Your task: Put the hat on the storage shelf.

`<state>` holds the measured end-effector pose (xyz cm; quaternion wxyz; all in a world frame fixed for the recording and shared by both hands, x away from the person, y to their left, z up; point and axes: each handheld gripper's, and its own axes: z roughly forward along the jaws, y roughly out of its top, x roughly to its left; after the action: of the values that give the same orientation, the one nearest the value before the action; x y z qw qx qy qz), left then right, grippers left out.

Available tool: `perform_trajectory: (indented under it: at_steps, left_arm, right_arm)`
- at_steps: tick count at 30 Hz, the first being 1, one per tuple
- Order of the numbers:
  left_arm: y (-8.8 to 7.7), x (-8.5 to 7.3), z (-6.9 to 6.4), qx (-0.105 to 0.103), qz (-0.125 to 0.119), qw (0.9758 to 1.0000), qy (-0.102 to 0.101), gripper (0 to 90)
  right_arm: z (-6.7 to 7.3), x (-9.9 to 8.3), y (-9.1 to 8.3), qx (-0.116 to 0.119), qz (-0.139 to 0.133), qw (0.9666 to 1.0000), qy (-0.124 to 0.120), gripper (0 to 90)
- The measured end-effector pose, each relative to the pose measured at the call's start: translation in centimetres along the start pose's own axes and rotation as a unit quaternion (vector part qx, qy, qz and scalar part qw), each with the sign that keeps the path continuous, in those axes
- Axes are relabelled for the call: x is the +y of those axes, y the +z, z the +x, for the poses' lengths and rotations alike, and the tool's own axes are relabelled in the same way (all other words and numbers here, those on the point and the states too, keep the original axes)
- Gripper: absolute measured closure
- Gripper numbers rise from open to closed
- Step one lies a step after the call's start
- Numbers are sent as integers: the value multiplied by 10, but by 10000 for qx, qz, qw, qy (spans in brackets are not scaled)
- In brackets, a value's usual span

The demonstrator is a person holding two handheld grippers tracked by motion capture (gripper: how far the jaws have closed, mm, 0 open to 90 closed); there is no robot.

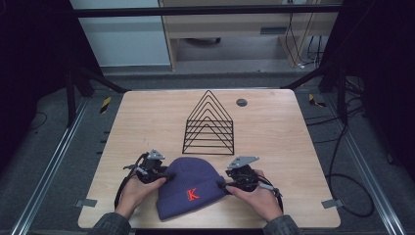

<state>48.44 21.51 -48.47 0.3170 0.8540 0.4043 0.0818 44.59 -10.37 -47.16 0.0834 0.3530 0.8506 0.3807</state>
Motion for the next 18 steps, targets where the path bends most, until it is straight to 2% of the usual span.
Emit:
perform_trajectory:
  at_steps: [5, 12, 13, 15, 18]
  left_arm:
    - [0, 2, -4, -63, 35, 10000, 24, 682]
    - [-1, 2, -4, -74, 25, 10000, 61, 742]
    - [-2, 2, -5, -71, -4, 9999, 81, 747]
    - [-3, 3, -5, -49, -5, 9999, 114, 755]
    - [-6, 3, -6, -24, -19, 9998, 173, 759]
  right_arm:
    - [5, 4, 16, 54, 467, 9989, -73, 454]
    - [5, 7, 18, 99, 651, 9978, 9, 539]
    - [8, 7, 18, 178, 688, 9975, 34, 601]
    - [9, 7, 19, 187, 641, 9977, -120, 654]
    - [10, 7, 18, 250, 625, 9975, -196, 707]
